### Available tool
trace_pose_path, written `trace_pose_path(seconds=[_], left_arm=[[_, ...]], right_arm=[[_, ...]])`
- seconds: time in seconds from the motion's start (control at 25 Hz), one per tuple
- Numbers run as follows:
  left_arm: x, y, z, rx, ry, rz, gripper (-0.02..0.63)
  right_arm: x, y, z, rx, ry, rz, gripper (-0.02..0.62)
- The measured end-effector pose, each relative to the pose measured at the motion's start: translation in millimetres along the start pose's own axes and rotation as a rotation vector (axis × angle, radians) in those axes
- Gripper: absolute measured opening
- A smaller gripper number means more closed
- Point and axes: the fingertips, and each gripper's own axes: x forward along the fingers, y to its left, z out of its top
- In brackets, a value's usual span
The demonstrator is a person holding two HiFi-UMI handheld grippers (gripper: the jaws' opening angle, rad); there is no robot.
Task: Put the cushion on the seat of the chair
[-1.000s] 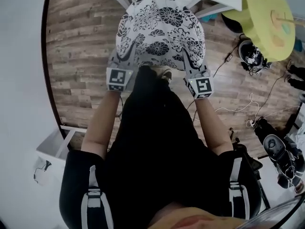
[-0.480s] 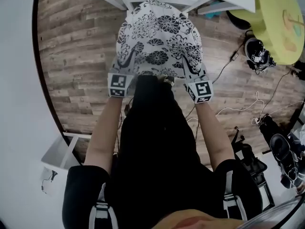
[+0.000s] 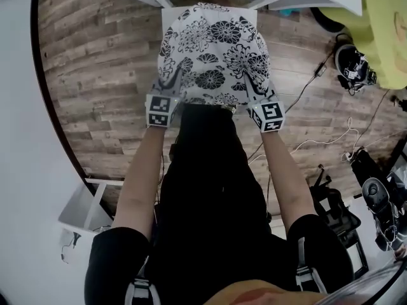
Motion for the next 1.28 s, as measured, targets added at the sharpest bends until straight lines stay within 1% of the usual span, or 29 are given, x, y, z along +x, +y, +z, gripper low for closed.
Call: trace_pose_path(seconds=[0.12,0.28,0.52,0.6,0.76,0.96,1.08,1.28], left_arm=[[23,10,-14,-0.026,0.026,-0.002,0.034],[47,19,-37,-0.071,0.082,0.001,0.034],[83,31,-53,-0.055,0.17,-0.016,0.046],[92,37,-57,-0.049,0.192,-0.019,0.048],[110,45,-66,-0.043,0.23,-0.026,0.051],[126,50,-79,-0.061,0.286,-0.028,0.069],[131,53,-85,-0.068,0.314,-0.018,0.089],[133,61,-91,-0.089,0.353,0.015,0.146]], right_arm=[[20,-12,-15,0.015,0.04,-0.004,0.028],[45,-23,-34,0.049,0.093,-0.007,0.028],[79,-41,-65,0.17,0.17,-0.017,0.029],[89,-46,-74,0.191,0.187,-0.027,0.029],[108,-58,-88,0.201,0.227,-0.04,0.038],[121,-67,-100,0.197,0.28,-0.053,0.052],[125,-71,-107,0.201,0.306,-0.065,0.063],[128,-79,-112,0.202,0.34,-0.084,0.114]])
